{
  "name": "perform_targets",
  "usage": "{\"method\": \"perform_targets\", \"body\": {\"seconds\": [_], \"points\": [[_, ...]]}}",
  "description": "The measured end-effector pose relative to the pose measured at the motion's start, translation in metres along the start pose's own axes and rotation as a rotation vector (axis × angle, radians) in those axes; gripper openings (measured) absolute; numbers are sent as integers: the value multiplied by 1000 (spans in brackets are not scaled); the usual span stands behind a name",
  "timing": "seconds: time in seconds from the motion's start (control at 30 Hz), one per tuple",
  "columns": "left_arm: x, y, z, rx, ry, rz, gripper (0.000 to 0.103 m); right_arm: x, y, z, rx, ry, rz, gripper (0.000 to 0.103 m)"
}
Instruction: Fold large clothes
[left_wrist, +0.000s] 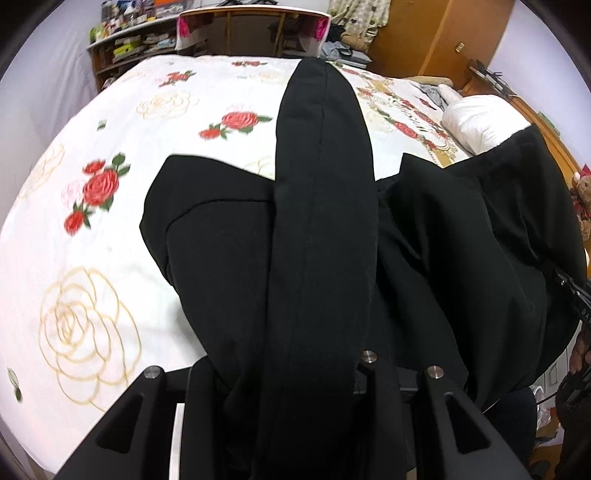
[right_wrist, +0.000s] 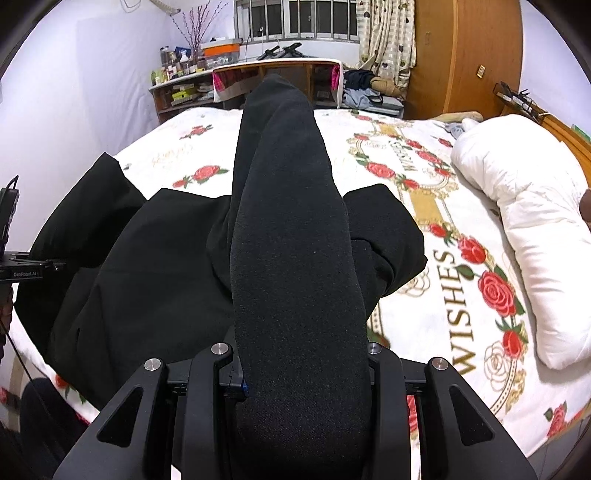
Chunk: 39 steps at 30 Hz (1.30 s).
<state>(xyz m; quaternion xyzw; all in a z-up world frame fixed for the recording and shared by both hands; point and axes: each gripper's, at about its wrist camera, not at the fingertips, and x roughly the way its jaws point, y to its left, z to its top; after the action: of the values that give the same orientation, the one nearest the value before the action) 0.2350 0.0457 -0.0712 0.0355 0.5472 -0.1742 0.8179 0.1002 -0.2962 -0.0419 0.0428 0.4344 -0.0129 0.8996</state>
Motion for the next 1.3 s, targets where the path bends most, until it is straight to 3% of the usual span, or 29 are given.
{"method": "perform_targets", "body": {"seconds": [0.53,0.93,1.17,1.3], "points": [[54,32,-25,-102,52,-3,41,42,-22,-45,75,84,-24,39],[70,58,-36,-170,55,-64,65,69,-48,-65,182,156,-10,57],[71,66,-43,-215,46,-95,71,73,-52,-69,192,176,-2,68],[59,74,-46,-258,24,-58,81,70,-58,-69,205,185,-13,76]]}}
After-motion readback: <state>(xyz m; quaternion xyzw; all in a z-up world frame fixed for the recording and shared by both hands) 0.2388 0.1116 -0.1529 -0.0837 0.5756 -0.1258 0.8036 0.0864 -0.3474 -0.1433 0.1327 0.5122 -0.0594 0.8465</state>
